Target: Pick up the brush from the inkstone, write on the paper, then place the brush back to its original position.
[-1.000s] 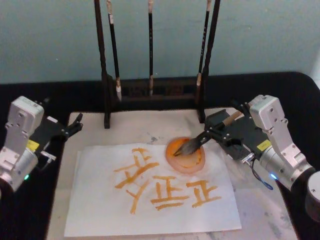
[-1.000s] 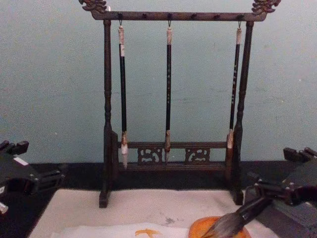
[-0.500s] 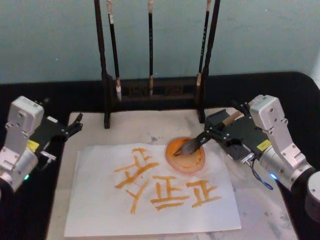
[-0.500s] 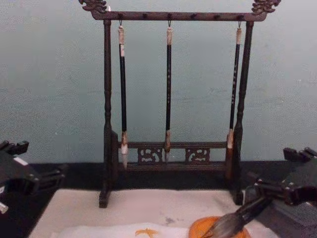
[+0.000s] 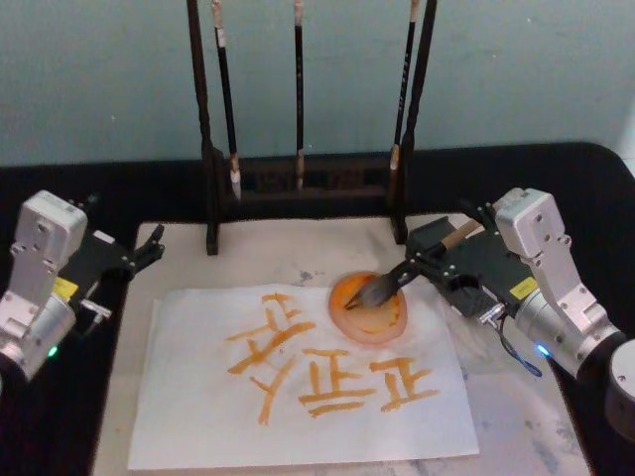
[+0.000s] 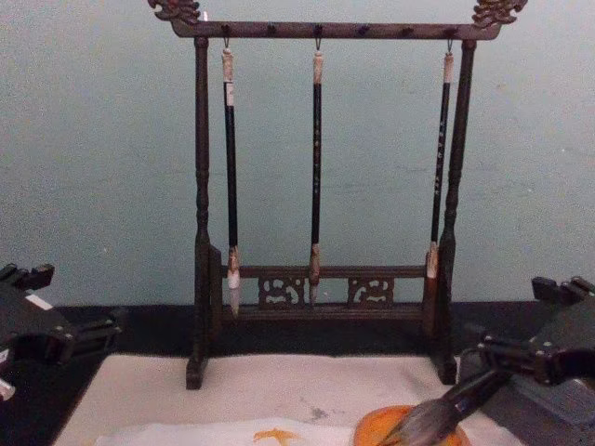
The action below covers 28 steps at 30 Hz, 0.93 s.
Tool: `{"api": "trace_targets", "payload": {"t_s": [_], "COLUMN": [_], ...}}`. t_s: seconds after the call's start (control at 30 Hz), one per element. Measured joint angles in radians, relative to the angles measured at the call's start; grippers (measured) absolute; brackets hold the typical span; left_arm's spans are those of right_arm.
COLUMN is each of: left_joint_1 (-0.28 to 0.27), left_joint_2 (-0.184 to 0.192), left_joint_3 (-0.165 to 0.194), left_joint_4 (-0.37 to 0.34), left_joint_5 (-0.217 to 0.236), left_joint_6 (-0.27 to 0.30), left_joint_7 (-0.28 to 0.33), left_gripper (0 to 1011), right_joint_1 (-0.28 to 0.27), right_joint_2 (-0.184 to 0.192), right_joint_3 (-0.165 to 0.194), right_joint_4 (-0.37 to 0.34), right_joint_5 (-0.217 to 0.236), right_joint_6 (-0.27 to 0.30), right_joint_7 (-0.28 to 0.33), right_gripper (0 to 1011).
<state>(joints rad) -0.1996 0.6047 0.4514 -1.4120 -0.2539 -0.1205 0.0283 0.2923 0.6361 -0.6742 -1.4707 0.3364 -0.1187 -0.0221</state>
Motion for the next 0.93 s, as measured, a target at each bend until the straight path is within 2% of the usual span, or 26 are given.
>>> {"api": "trace_targets", "payload": {"t_s": [0.93], "left_joint_1": [0.0], "left_joint_2": [0.0], "left_joint_3": [0.0], "left_joint_4": [0.0], "left_joint_5": [0.0], "left_joint_6": [0.0], "left_joint_7": [0.0], "left_gripper": [1010], "right_joint_1": [0.0], "right_joint_2": [0.0], "right_joint_3": [0.0], "right_joint_4": [0.0], "right_joint_5": [0.0], "right_joint_6": [0.0], "right_joint_7": [0.0], "right_gripper": [1000]}}
